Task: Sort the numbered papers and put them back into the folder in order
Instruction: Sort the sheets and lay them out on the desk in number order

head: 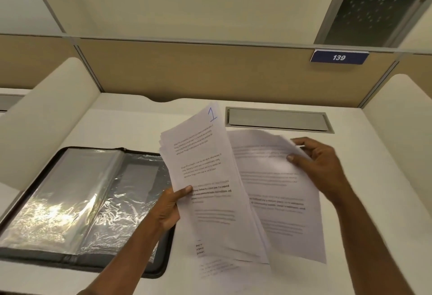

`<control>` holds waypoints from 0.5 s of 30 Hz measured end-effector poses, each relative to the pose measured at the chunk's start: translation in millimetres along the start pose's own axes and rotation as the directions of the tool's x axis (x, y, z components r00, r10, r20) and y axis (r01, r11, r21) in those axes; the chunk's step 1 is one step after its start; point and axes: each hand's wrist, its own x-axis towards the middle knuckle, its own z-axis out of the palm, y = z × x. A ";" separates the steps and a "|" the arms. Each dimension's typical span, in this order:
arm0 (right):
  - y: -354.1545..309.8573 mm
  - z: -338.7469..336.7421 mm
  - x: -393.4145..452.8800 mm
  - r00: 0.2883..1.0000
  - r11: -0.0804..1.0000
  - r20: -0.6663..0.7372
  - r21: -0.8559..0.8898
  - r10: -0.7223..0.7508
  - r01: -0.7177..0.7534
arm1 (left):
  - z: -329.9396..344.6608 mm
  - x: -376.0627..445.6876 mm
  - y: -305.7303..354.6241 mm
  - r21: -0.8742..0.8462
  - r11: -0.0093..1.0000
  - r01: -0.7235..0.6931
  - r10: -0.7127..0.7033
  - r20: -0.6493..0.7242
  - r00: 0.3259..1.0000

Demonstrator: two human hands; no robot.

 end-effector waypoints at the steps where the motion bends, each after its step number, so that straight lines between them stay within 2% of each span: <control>1: 6.0 9.2 -0.8 0.999 1.000 0.045 -0.008 0.022 -0.022 | 1.2 -0.5 -1.6 -0.017 1.000 0.021 -0.021 0.004 1.000; 5: 31.0 41.2 -7.8 0.972 0.984 0.187 0.082 0.140 -0.158 | 1.8 -0.6 -15.1 -0.039 0.995 0.092 -0.092 0.009 0.996; 9: 66.1 62.2 -12.7 0.949 0.936 0.193 0.203 0.249 -0.287 | 0.8 4.0 -31.9 -0.005 0.991 0.136 -0.136 -0.066 0.989; 12: 98.5 74.8 -20.1 0.872 0.772 0.202 0.407 0.446 -0.489 | 1.0 10.2 -44.1 0.044 0.986 0.163 -0.150 -0.207 0.967; 13: 108.9 78.4 -24.9 0.845 0.710 0.236 0.461 0.480 -0.532 | 2.3 11.6 -47.2 0.083 0.982 0.167 -0.143 -0.239 0.960; 15: 124.3 84.0 -37.5 0.823 0.663 0.270 0.492 0.501 -0.565 | 4.1 14.2 -53.4 0.147 0.975 0.166 -0.121 -0.277 0.953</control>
